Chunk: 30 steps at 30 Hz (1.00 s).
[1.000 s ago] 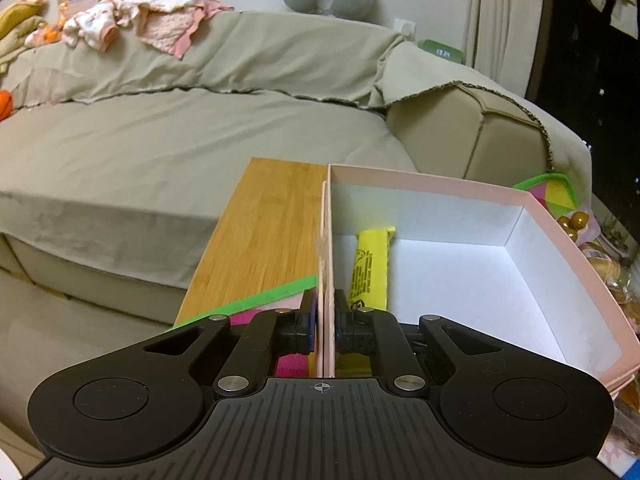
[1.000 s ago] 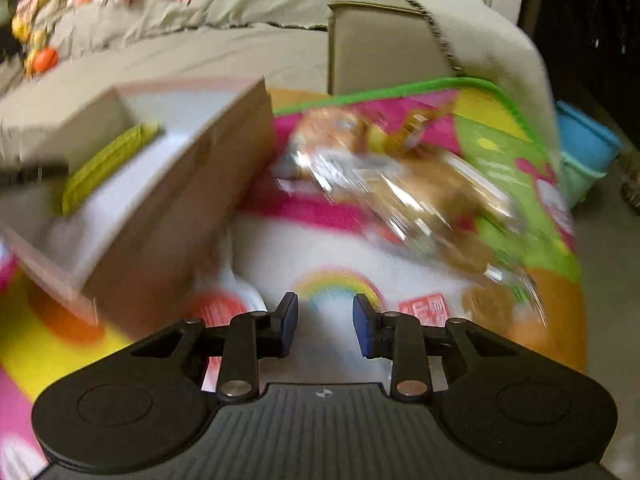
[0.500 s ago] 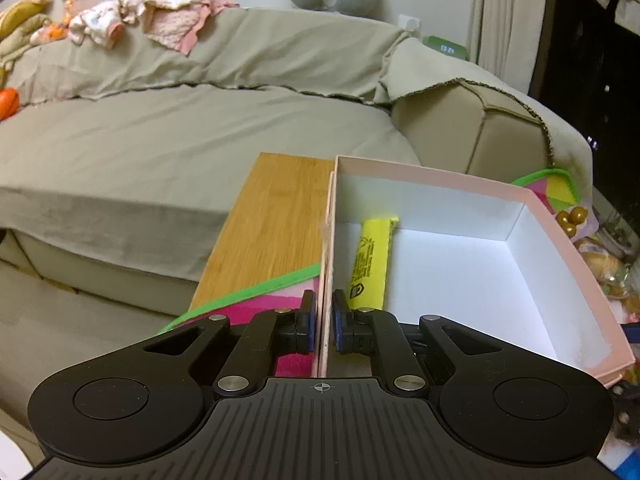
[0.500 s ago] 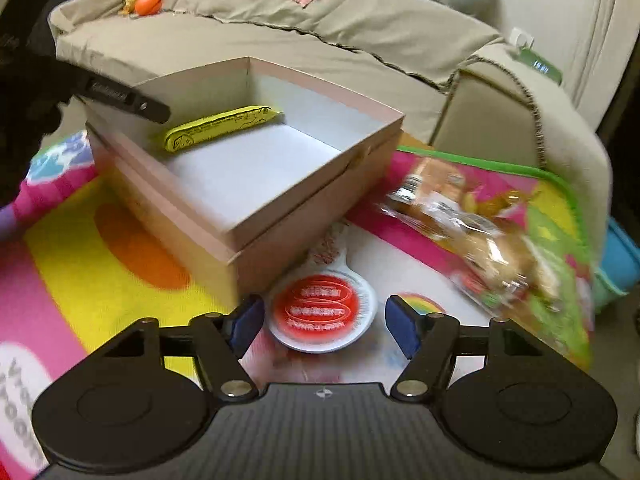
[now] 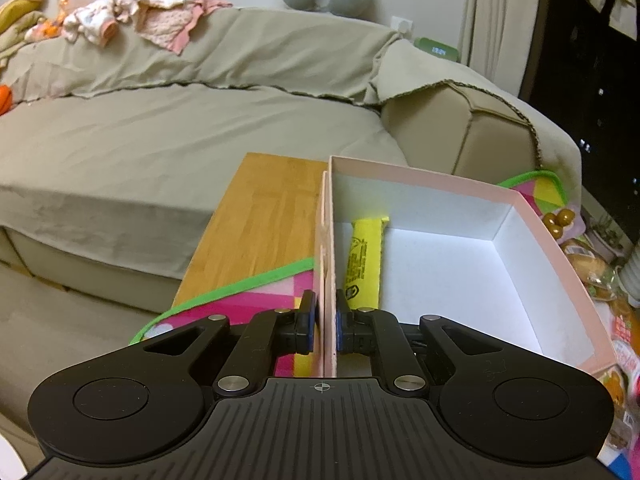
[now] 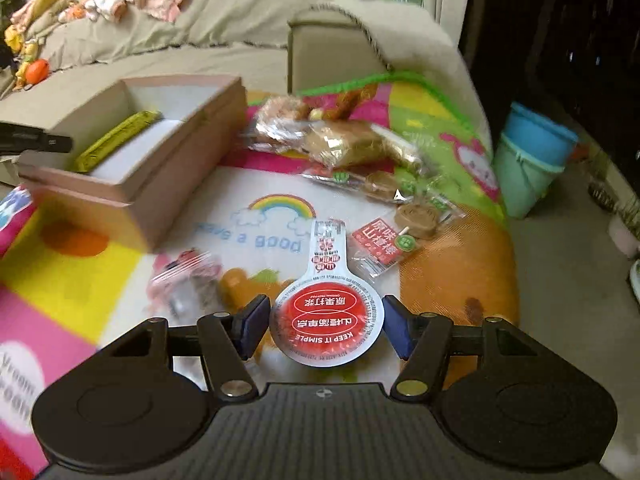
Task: Organize objects
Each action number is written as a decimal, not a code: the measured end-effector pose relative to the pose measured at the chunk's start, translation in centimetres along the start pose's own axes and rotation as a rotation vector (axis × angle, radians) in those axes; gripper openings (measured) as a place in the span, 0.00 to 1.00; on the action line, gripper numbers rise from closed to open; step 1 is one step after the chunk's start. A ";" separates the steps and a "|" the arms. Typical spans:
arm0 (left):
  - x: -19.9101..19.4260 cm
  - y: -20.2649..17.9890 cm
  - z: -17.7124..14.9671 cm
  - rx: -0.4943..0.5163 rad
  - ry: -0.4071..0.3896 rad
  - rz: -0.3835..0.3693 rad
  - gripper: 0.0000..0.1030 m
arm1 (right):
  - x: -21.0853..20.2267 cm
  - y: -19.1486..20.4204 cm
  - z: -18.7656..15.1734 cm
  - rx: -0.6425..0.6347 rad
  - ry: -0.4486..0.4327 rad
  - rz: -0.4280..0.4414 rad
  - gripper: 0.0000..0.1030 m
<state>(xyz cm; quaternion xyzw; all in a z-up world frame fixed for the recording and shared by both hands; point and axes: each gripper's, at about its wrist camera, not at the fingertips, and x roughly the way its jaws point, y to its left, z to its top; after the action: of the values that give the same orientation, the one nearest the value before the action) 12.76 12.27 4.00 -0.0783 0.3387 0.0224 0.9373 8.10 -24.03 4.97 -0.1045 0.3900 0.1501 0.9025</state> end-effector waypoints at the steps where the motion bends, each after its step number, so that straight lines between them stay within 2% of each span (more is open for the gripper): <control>1: 0.0 -0.1 -0.1 0.001 0.000 0.001 0.11 | -0.9 0.4 -0.4 -0.010 -0.025 0.016 0.61; 7: -0.3 -0.5 -0.3 0.000 0.011 -0.002 0.12 | -0.5 4.3 -0.3 -0.098 -0.047 0.120 0.63; 11: -0.6 -0.7 -0.6 0.005 0.013 -0.005 0.13 | 0.7 6.1 0.0 -0.114 -0.041 0.115 0.63; 15: -0.7 -0.9 -0.7 -0.005 0.008 0.000 0.13 | -1.2 7.5 -0.2 -0.114 -0.103 0.137 0.63; 18: -0.7 -0.9 -0.7 -0.009 0.007 0.000 0.13 | -1.1 7.9 -0.5 -0.087 -0.056 0.212 0.63; 19: -0.7 -0.9 -0.7 -0.011 0.008 -0.003 0.13 | -0.7 7.8 -0.6 -0.072 -0.038 0.201 0.63; 22: -0.8 -0.9 -0.6 -0.012 0.008 -0.002 0.13 | 0.3 7.2 -0.8 -0.062 -0.033 0.061 0.63; 23: -0.8 -0.9 -0.6 -0.012 0.008 -0.001 0.13 | 0.5 6.7 -0.5 -0.034 -0.030 0.051 0.63; 25: -0.8 -0.9 -0.6 -0.011 0.007 0.003 0.13 | 0.4 5.9 0.0 0.034 -0.025 0.102 0.63; 27: -0.8 -0.9 -0.6 -0.009 0.006 0.004 0.13 | 0.2 6.1 0.4 0.050 -0.035 0.140 0.63; 30: -0.8 -0.9 -0.6 -0.011 0.006 0.003 0.13 | 0.8 7.9 0.6 -0.008 -0.030 0.086 0.63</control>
<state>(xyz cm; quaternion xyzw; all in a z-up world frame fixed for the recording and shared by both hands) 11.90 11.30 4.17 -0.0830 0.3416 0.0257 0.9358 6.21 -16.29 4.24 -0.0890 0.3800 0.1920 0.9004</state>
